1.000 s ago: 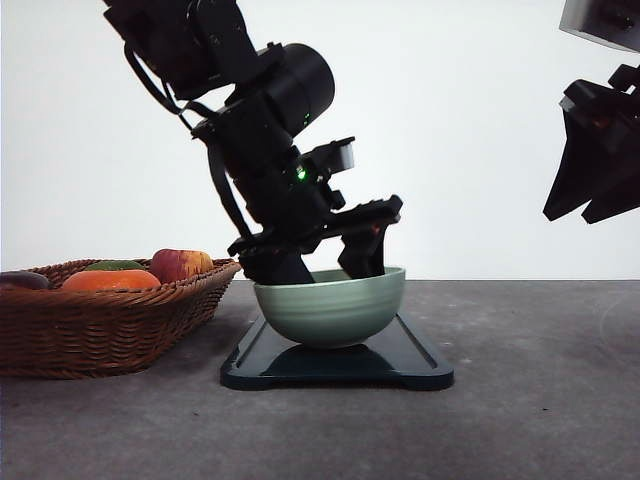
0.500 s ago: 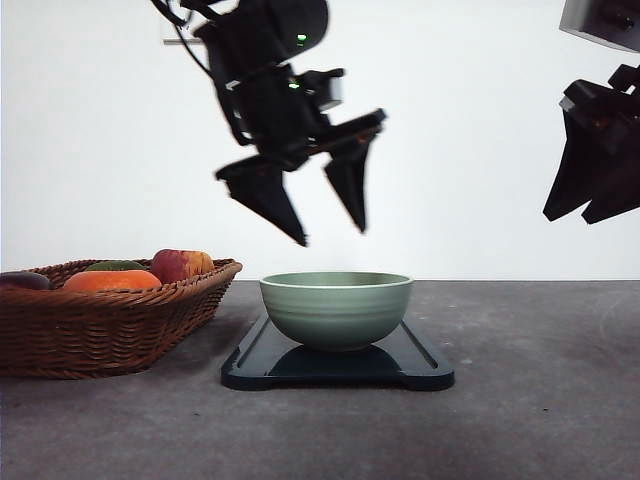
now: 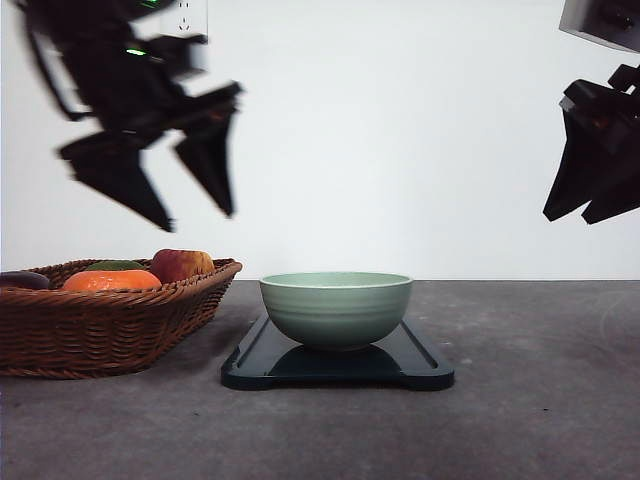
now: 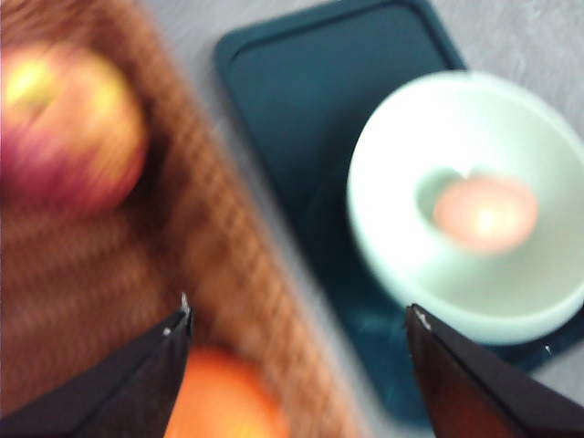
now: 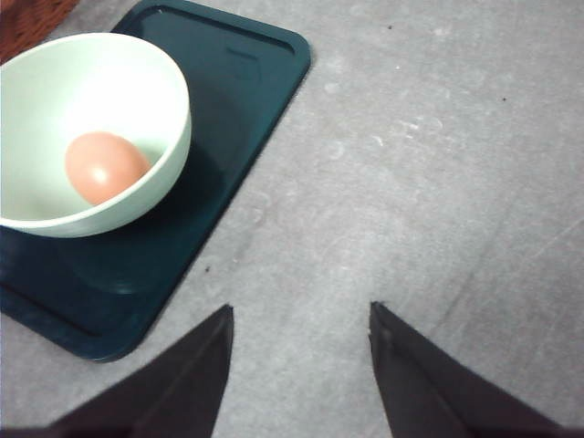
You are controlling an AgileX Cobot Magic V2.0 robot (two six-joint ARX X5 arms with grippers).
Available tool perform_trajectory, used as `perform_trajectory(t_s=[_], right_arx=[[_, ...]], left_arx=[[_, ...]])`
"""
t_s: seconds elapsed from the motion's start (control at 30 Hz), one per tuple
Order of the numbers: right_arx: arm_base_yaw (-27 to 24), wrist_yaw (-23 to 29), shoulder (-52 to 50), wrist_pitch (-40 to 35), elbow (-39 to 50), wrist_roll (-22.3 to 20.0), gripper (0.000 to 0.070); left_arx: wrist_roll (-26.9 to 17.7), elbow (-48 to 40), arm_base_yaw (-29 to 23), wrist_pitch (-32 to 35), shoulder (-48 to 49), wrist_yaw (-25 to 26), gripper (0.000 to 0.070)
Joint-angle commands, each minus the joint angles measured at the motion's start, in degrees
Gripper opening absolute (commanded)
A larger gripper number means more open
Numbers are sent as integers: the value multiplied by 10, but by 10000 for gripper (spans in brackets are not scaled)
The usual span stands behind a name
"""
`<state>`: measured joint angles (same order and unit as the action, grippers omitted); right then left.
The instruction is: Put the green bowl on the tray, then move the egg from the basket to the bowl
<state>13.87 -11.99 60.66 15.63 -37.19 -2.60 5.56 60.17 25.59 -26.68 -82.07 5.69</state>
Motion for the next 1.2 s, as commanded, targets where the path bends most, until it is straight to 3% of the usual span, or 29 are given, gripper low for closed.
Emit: perform_trajectory(t_s=[0.0,0.33,0.7,0.73,0.77,0.8,0.83,0.87,1.17], right_arx=[[2,-1,6,-4,-6,1,287],[2,-2,6,-2,-6,1,287],[2,0,6,18,-6,-5,288],[2,0,6,23,-6,-6,271],[2,0,6,28,-6,-6,226],[2,0,6,32,-6,-7,139],[2,0,6,33,-6,-8,22],[2,-1,6,34,-6,-8,7],[2,0,6,36,-6,-8,16]], left_arx=[[-5,-37,-5,15,38,-1,467],[-50,-203,-73,21,234,-1,466],[-28,-236,-117,27,309,1,465],[-28,-236,-117,22,309,1,439],[-31,-236,-117,18,308,1,370],[-32,-236,-117,14,308,2,230],[-30,-236,-117,10,308,4,36],[-30,-236,-117,9,308,5,0],[-30,-235,-117,10,308,5,0]])
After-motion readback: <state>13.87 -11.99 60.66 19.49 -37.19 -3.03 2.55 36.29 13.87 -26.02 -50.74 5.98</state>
